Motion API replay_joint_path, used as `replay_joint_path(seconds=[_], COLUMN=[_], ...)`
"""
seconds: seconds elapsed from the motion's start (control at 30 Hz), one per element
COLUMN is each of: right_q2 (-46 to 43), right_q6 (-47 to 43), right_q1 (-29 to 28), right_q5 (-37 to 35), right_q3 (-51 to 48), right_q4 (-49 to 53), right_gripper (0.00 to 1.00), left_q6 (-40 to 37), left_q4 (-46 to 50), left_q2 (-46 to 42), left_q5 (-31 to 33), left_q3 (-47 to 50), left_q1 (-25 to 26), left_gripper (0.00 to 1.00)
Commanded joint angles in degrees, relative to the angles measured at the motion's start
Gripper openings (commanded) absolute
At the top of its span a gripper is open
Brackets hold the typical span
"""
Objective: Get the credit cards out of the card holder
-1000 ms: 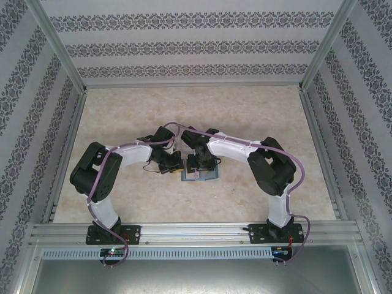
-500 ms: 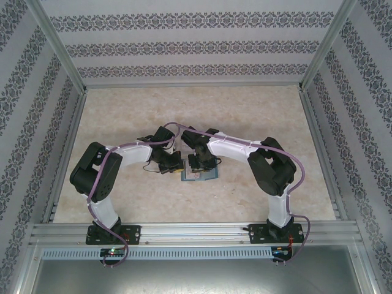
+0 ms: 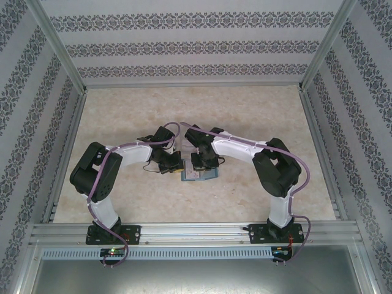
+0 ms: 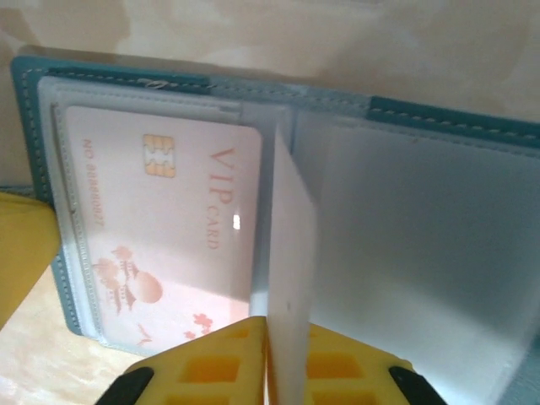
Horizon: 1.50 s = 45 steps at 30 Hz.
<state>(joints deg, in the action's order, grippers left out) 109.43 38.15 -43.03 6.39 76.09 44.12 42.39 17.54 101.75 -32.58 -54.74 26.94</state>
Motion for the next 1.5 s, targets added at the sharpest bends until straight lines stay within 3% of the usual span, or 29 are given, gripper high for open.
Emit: replay_joint_path(seconds=[0.0,0.23,0.53,0.93,1.47], right_q2=[-2.11,-2.54,-3.08,-3.78,-7.6], right_q6=[-1.28,-2.11,-2.82,-3.35,-3.54], right_q1=[0.59,1.43,2.78,4.16,5.06], right_q5=[-3.22,-6.13,-6.39,-7.3,-5.41], right_q3=[-0.95,-1.73,-3.79,-6.3,-6.66], right_q4=[2.7,4.59,4.62,4.86,4.24], right_gripper=[0.17,0.23,0.21,0.28,0.3], left_q6=[-1.28,-1.2,-1.33,-1.49,-2.23], left_q4=[1.98,2.24,2.84,3.83,8.54], left_q2=[1.25,1.34,1.13,-0.22,-2.88], left_q5=[0.69,0.85,0.77,1.19,2.02], left_q3=[0.04,-0.19,-0.59,-0.09,-6.14], left_q1=[0.4,0.37,0.36,0.33,0.89], left_gripper=[0.01,0.01,0.01,0.01,0.01])
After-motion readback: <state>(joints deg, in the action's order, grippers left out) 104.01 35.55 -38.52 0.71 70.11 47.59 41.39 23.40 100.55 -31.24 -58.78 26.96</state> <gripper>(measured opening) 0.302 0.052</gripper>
